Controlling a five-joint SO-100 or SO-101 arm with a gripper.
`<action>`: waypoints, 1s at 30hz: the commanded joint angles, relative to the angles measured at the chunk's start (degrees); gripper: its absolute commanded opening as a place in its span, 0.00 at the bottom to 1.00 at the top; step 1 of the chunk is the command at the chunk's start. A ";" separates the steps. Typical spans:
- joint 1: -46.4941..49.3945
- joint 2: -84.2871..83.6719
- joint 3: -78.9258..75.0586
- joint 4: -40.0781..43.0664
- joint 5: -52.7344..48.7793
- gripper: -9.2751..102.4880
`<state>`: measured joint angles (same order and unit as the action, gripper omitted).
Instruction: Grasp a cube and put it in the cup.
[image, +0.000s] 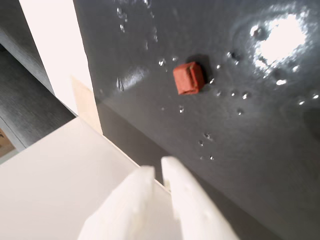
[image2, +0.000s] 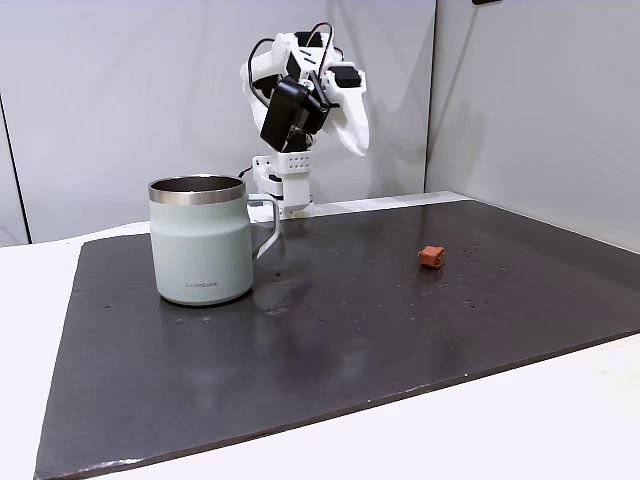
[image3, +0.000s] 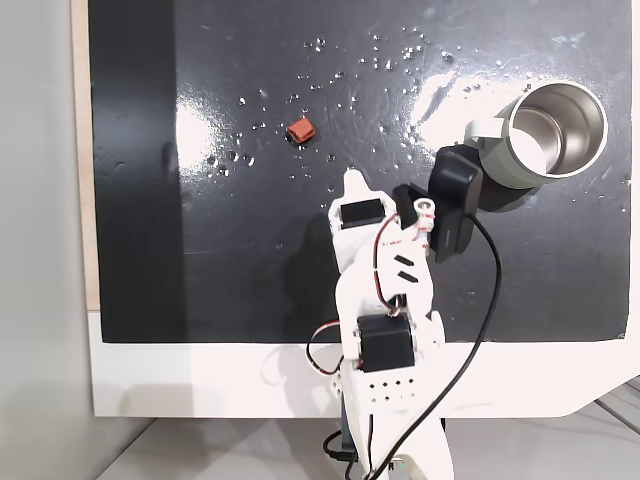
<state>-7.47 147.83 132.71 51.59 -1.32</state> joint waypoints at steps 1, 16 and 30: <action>-0.88 -5.71 -10.20 2.11 -0.18 0.08; -3.87 -30.41 -35.86 12.92 5.54 0.08; -6.59 -50.27 -53.79 24.08 5.98 0.08</action>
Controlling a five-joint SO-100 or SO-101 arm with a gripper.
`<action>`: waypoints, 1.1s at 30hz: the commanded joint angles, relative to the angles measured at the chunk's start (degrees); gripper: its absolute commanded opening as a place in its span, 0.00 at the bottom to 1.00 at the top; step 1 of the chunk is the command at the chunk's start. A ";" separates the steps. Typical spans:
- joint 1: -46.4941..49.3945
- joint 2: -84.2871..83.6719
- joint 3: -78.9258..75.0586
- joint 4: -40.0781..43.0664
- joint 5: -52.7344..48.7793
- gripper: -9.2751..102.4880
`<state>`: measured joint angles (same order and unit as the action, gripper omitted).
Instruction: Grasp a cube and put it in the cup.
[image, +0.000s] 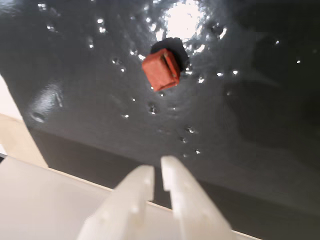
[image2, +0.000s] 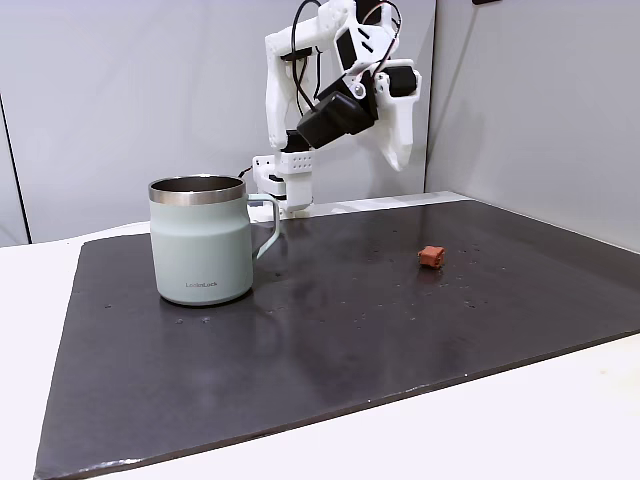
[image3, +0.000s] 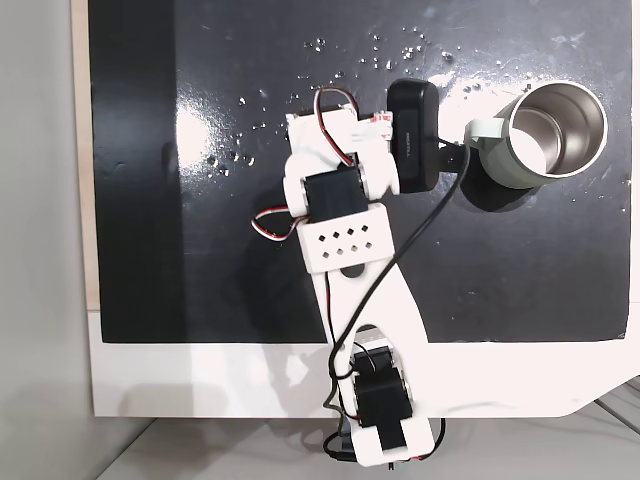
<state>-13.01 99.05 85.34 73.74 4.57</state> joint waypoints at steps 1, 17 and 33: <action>-1.49 -2.72 -7.91 2.90 -0.18 0.08; -8.26 -7.91 -16.26 9.23 -8.96 0.08; -7.12 -11.87 -19.16 10.11 -10.81 0.09</action>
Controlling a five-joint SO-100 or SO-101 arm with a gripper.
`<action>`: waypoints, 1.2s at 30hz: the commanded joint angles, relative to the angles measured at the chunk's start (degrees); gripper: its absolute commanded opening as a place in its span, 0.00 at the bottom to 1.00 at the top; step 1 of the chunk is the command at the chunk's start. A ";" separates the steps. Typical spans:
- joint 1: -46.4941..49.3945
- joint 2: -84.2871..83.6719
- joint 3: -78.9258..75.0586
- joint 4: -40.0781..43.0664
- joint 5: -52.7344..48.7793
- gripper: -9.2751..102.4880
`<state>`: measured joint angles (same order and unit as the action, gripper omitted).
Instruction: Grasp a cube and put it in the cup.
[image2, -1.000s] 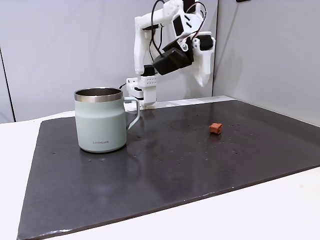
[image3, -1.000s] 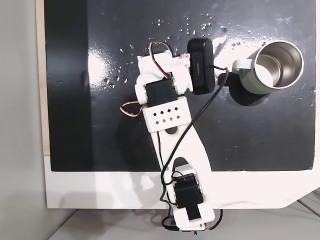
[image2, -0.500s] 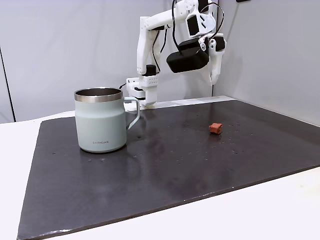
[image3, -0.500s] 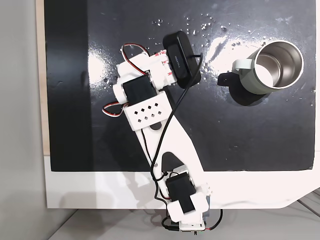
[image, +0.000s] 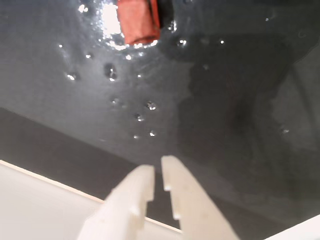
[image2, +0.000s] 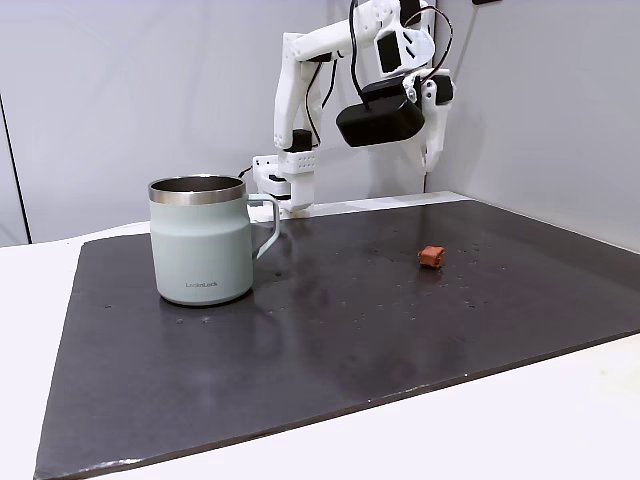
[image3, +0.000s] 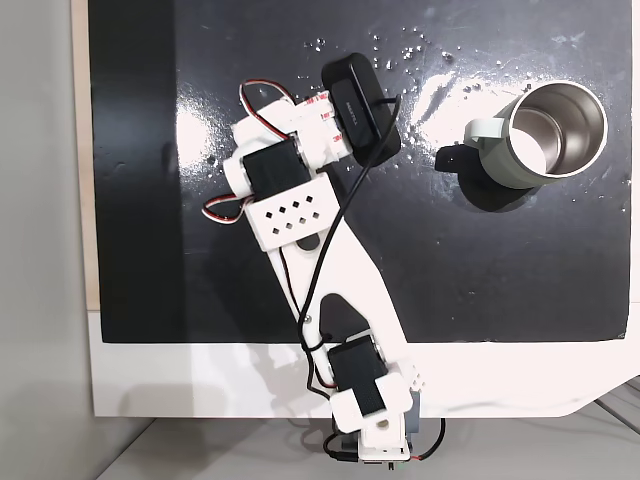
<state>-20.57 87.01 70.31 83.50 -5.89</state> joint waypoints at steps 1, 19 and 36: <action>0.44 -0.09 -4.57 0.35 -0.18 0.11; 2.46 -5.80 -8.79 1.67 1.76 0.33; 5.54 -18.81 -17.31 4.04 2.20 0.32</action>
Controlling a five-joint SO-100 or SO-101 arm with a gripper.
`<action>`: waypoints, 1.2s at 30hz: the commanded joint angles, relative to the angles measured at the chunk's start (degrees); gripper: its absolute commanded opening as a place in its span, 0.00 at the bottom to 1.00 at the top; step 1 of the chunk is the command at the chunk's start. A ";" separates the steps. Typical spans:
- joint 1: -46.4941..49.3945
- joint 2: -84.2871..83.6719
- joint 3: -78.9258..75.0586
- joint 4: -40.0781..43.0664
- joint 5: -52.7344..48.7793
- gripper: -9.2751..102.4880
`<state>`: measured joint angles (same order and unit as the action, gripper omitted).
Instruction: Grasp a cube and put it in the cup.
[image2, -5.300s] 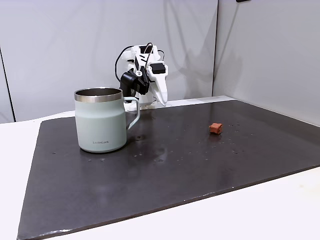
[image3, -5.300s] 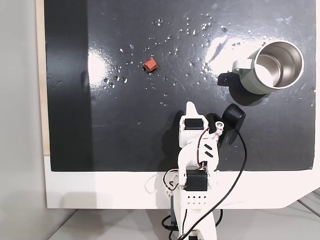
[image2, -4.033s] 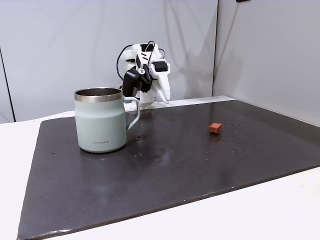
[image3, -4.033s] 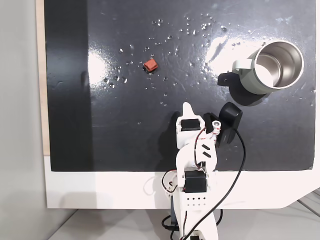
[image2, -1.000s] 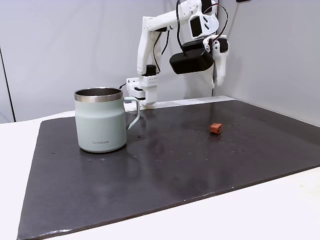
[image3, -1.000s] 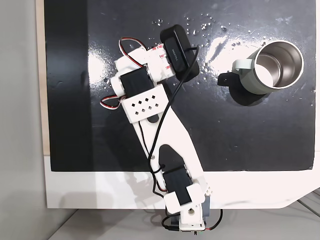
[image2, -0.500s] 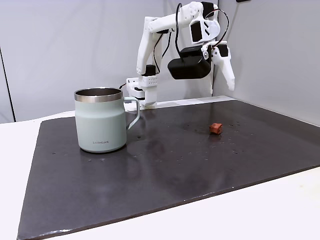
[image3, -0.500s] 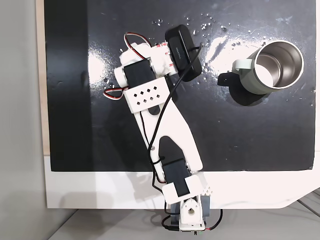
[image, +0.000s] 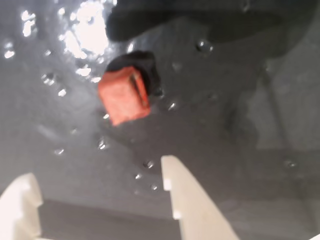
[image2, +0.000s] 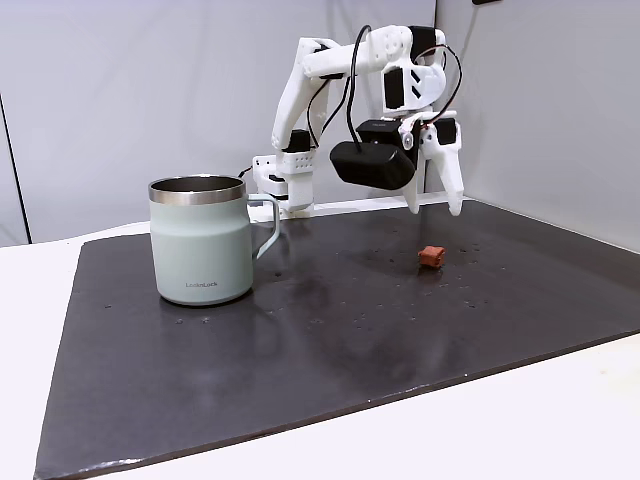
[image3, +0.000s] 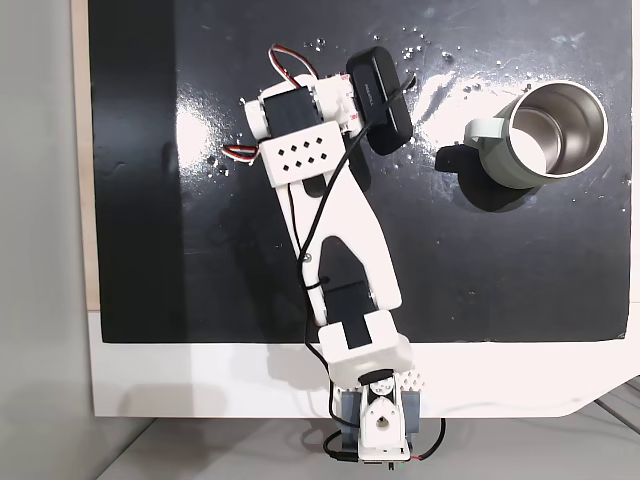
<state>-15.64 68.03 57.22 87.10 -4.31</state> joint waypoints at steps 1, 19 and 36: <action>0.62 -0.44 -4.48 0.62 0.62 0.32; 1.23 -13.71 -15.73 5.62 0.62 0.32; 1.41 -31.38 -37.35 13.97 0.18 0.30</action>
<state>-14.85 38.14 27.60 98.53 -4.39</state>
